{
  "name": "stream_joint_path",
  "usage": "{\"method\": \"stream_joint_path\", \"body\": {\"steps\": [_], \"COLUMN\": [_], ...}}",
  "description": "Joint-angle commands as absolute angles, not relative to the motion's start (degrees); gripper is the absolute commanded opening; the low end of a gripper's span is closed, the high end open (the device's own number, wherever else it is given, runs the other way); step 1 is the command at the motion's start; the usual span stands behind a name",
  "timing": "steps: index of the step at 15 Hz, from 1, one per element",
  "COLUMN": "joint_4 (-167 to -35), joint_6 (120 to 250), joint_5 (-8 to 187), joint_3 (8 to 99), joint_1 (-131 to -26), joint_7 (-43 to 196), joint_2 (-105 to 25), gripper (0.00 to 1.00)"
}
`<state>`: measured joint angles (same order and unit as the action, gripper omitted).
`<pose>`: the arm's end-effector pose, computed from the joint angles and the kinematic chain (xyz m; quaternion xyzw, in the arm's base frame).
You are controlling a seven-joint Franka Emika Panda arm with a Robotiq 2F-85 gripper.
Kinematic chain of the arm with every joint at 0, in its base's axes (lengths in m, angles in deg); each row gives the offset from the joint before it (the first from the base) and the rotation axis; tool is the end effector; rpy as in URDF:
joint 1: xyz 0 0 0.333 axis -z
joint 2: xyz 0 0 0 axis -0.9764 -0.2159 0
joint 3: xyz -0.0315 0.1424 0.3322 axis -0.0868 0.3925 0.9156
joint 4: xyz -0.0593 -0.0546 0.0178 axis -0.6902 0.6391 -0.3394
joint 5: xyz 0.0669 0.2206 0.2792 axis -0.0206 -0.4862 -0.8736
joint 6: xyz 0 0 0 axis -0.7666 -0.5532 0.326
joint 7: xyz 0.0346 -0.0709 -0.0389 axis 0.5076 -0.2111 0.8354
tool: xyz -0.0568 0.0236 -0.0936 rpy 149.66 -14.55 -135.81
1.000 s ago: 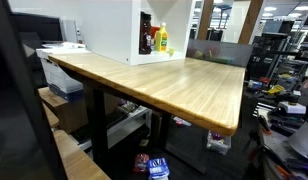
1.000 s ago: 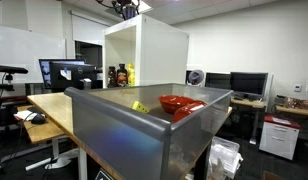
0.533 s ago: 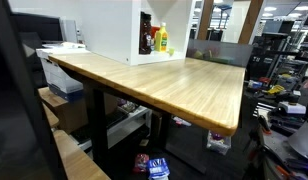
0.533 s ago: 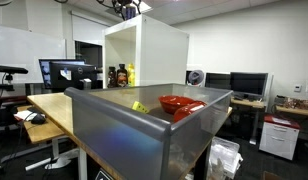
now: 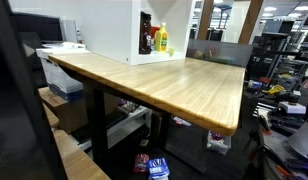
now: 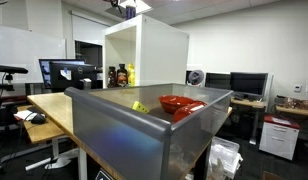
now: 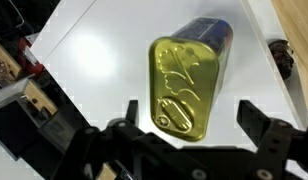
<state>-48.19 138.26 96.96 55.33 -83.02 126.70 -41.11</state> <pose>0.5699 0.0180 0.8662 0.8833 0.3754 0.2123 0.1840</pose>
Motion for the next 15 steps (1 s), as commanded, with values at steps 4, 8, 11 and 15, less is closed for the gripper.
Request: {"method": "stream_joint_path", "body": {"steps": [4, 8, 11, 15], "joint_4": [-50.38, -52.10, -52.10, -51.95], "joint_6": [137.10, 128.66, 121.93, 115.00], "joint_5": [98.60, 97.11, 95.33, 91.95], "joint_3": [55.67, 56.36, 56.97, 57.58], "joint_1": [-85.56, -87.77, -89.00, -90.14], "joint_7": [125.96, 121.11, 116.35, 108.44], "joint_2": [-37.19, -33.87, -32.42, -31.69], "gripper": [1.00, 1.00, 1.00, 1.00]}}
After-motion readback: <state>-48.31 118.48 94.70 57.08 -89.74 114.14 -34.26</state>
